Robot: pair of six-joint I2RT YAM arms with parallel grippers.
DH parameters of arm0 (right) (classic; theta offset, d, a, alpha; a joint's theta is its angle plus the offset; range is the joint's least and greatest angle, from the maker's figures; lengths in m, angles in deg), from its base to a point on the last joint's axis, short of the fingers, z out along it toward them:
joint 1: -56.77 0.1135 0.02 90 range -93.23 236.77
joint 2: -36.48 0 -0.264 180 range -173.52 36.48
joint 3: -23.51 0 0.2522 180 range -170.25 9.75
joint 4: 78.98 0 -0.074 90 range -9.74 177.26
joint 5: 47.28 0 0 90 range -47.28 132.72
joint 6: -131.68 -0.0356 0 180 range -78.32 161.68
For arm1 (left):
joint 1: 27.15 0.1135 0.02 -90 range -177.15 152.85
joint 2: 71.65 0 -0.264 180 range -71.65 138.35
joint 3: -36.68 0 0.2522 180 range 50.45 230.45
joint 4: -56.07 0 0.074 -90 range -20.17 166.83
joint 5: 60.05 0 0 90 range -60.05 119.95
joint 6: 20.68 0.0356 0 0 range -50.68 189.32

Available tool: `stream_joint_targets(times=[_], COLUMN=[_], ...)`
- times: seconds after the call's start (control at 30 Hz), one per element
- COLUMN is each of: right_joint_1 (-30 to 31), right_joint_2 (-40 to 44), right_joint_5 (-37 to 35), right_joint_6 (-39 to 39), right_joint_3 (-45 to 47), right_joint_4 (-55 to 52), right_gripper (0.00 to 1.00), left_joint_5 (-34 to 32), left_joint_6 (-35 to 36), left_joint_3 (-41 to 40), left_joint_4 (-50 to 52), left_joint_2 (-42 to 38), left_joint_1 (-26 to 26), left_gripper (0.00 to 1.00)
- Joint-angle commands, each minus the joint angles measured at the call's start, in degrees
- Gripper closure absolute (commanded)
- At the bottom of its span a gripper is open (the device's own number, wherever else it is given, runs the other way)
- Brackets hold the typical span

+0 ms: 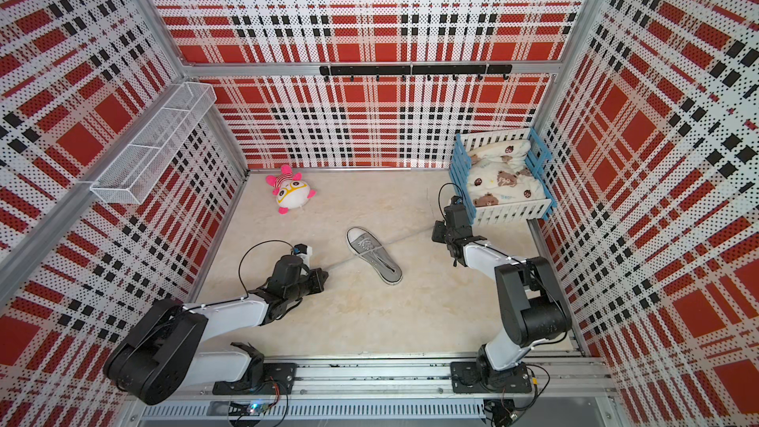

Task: Tie the shoes
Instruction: Tie the shoelace on the shoe, then adjust the shoe at the center of the board.

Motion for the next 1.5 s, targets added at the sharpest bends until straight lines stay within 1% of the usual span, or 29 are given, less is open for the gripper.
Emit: stream_joint_targets(times=[0.0,0.17,0.2,0.23,0.27,0.4,0.47,0.53,0.6,0.7,0.77,0.83,0.87,0.97,1.03,1.07,1.13,1.17,1.23,1.37,1.47], right_joint_1=[-0.4,-0.7,-0.7,-0.9,-1.1,-1.4,-1.3,-1.0,-0.1,0.4,0.5,1.2,2.2,5.0,6.4,7.5,9.7,10.6,12.3,16.4,18.8], right_joint_2=[-1.9,-3.7,-4.1,-4.5,-4.9,-6.2,-6.8,-6.8,-6.0,-3.6,-1.2,1.4,2.8,6.4,8.6,9.6,10.7,10.6,9.6,5.9,4.7], right_joint_5=[-0.1,-0.8,-0.9,-0.7,-0.5,0.8,3.0,5.0,5.8,7.3,7.4,5.4,3.2,-2.1,-2.0,-0.1,5.4,8.9,13.7,18.1,22.3], right_joint_6=[0.5,1.7,1.8,1.8,2.0,2.0,2.3,2.5,3.0,3.7,4.2,5.2,5.7,6.7,7.4,8.3,8.8,8.6,7.9,7.1,5.6], right_joint_3=[-1.4,-2.2,-2.4,-2.6,-2.8,-3.5,-3.8,-3.5,-2.8,-1.5,-0.6,-0.2,-0.2,-0.2,0.3,0.9,1.9,2.4,2.8,3.1,4.5], right_joint_4=[-0.7,-2.8,-3.1,-3.3,-3.4,-4.1,-4.1,-4.1,-4.6,-6.5,-8.3,-10.8,-12.4,-16.4,-17.0,-16.3,-14.7,-13.7,-12.7,-12.2,-10.0], right_gripper=[1.00,1.00,1.00,1.00,1.00,1.00,1.00,1.00,1.00,1.00,0.87,0.75,0.61,0.52,0.47,0.45,0.45,0.47,0.49,0.58,0.60], left_joint_5=[-0.5,-0.7,-0.7,-0.7,-0.7,-1.3,-0.4,-0.9,-2.8,-3.5,-3.0,-2.4,-2.1,-1.5,-1.4,-1.3,-1.1,-1.1,-1.0,-0.7,-0.3], left_joint_6=[-3.9,-6.9,-7.4,-7.8,-8.2,-7.8,-6.8,-5.6,-4.2,-3.1,-2.5,-1.9,-1.7,-1.3,-1.3,-1.3,-1.3,-1.3,-1.4,-1.2,-1.2], left_joint_3=[-1.6,-3.4,-3.8,-4.0,-4.3,-3.7,-2.5,-0.2,2.8,6.4,8.0,9.3,9.8,10.6,10.6,10.4,10.2,10.2,10.4,11.5,12.2], left_joint_4=[-1.8,-1.8,-2.1,-2.2,-2.5,-2.7,-3.3,-4.0,-4.1,-4.3,-4.4,-4.5,-4.6,-4.7,-4.6,-4.6,-4.7,-4.6,-4.7,-4.7,-4.7], left_joint_2=[-2.9,-5.2,-5.6,-5.8,-5.9,-5.5,-4.9,-4.5,-3.6,-1.0,0.6,1.8,2.3,2.8,2.5,2.2,1.8,1.5,1.4,1.7,1.8], left_joint_1=[2.4,6.7,6.9,9.0,9.8,10.9,9.9,6.2,1.7,-0.8,-0.7,-0.7,-0.7,-0.7,-0.6,-0.4,-0.4,-0.4,-0.4,-0.3,0.1], left_gripper=[1.00,1.00,1.00,1.00,1.00,1.00,1.00,1.00,1.00,1.00,1.00,1.00,1.00,1.00,1.00,1.00,1.00,1.00,1.00,1.00,1.00])
